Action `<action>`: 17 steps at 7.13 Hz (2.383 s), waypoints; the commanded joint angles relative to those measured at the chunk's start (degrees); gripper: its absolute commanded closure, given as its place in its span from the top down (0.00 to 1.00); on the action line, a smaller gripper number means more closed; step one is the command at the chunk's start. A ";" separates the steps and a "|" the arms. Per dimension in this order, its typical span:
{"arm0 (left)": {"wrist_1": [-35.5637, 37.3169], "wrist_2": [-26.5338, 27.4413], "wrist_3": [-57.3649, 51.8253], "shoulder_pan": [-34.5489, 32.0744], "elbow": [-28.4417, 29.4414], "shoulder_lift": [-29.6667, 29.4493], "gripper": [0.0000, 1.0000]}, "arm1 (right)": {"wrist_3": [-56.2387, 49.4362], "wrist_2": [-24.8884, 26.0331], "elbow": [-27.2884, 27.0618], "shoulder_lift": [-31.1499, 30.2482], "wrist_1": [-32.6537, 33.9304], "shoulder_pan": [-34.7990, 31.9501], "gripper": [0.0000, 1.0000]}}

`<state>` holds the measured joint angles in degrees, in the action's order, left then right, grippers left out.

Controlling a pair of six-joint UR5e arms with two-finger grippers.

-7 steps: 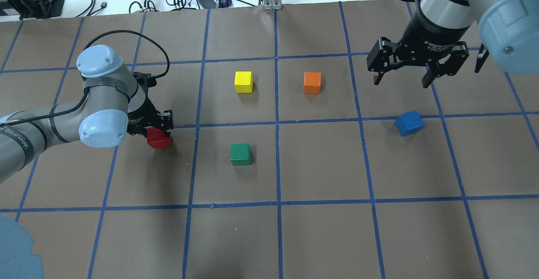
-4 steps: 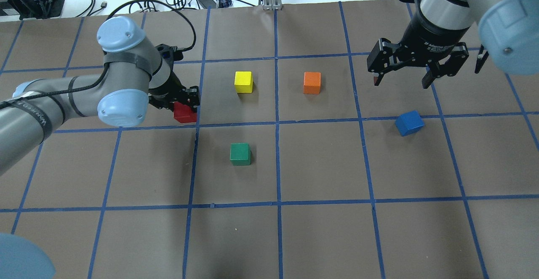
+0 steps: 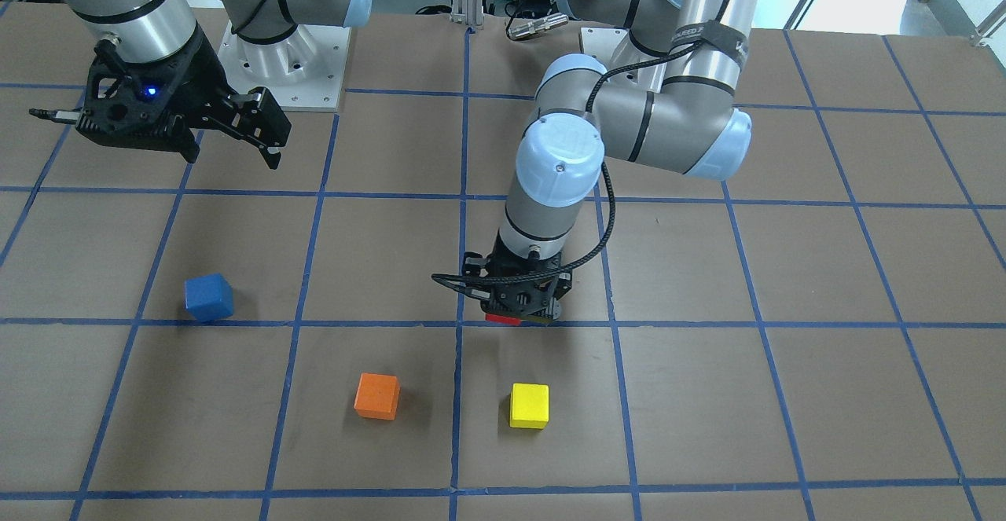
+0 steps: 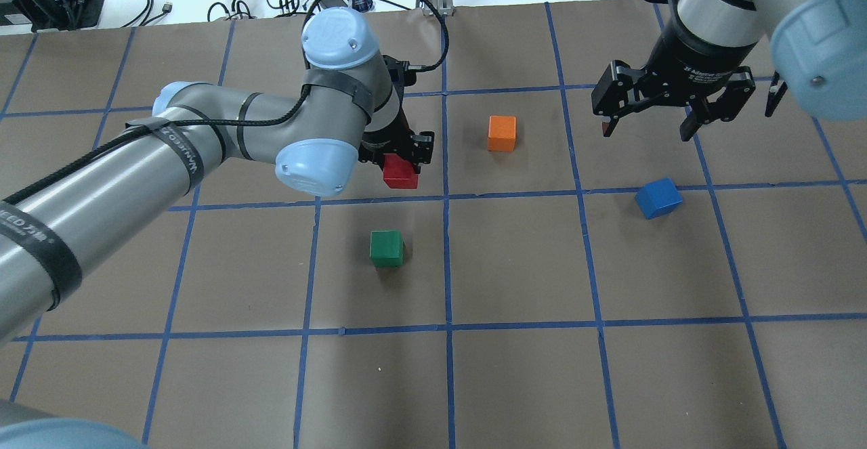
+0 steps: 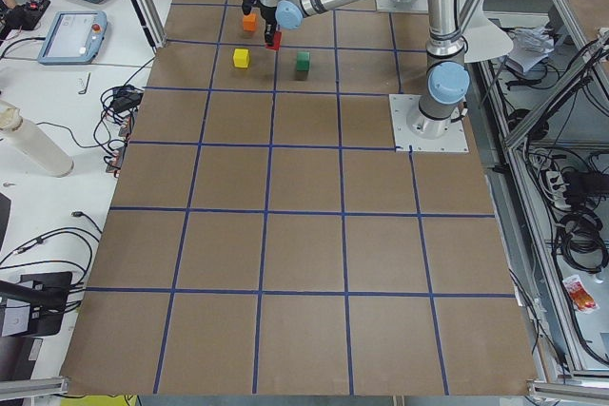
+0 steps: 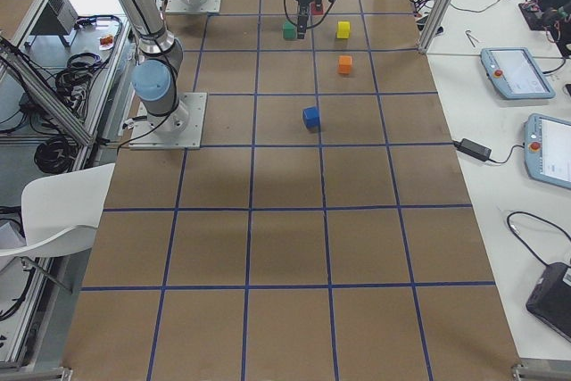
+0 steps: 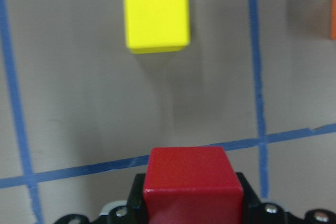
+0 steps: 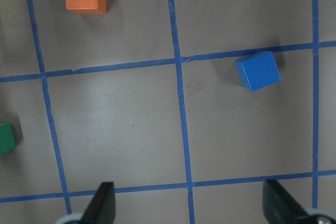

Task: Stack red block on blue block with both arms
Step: 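Carry the red cube with the left gripper toward the table center, then release the red cube and raise the left gripper away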

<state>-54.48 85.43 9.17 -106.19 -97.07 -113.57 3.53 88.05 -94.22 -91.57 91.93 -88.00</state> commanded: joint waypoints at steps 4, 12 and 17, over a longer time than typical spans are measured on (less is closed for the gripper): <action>4.29 4.54 5.60 -5.61 1.99 -7.44 0.54 | -0.10 3.00 -1.23 -0.02 0.53 -0.07 1.00; -6.96 -1.05 -3.51 5.42 3.64 8.49 1.00 | -0.10 0.01 -1.93 0.51 0.88 -0.07 1.00; -41.63 7.53 -10.53 16.44 10.39 25.41 1.00 | 0.77 -0.60 -1.76 3.67 2.80 -0.33 1.00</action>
<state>-88.41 89.50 1.70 -90.77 -89.11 -90.53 3.90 87.57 -96.05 -88.63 93.39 -88.19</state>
